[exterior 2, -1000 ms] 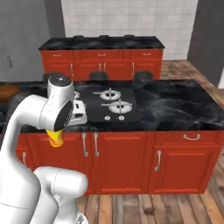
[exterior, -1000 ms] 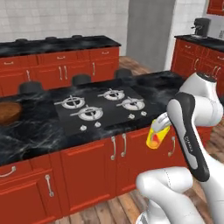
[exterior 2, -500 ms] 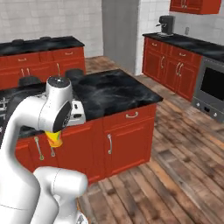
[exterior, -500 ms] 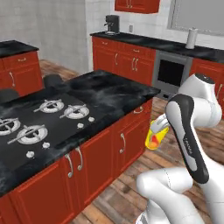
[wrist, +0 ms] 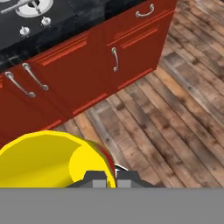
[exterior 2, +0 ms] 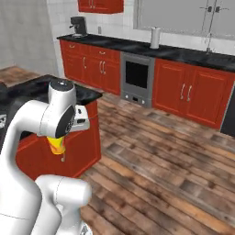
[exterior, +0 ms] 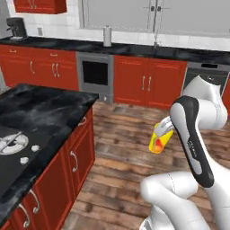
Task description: Pick the cup and bowl from the counter and place them on the counter next to the sink.
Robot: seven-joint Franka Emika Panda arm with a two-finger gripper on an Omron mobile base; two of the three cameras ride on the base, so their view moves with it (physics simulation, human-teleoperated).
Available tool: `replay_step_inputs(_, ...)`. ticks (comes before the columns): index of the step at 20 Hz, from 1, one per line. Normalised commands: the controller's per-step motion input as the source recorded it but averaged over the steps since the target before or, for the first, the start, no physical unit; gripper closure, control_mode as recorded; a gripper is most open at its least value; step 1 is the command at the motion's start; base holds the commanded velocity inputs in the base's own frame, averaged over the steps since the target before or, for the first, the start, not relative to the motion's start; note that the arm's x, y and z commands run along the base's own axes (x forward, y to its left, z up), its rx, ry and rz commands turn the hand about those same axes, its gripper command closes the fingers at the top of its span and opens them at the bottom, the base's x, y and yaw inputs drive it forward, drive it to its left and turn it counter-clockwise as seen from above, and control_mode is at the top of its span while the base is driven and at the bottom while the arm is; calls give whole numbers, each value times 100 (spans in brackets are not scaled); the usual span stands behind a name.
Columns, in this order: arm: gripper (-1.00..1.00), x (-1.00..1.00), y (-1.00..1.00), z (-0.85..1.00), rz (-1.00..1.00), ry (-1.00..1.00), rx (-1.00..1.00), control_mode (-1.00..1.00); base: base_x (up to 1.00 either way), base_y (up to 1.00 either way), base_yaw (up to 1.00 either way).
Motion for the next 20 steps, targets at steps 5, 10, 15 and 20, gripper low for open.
replay_step_inputs(5, 100, 0, 0, 0, 0, 0, 0, 100, 1, -19, -71)
replay_step_inputs(10, 100, 0, 0, 0, 0, 0, 0, 100, 48, -2, -53)
replay_step_inputs(15, 100, 0, 0, 0, 0, 0, 0, 100, 98, 10, -21)
replay_step_inputs(20, 100, 0, 0, 0, 0, 0, 0, 100, 98, 20, -21)
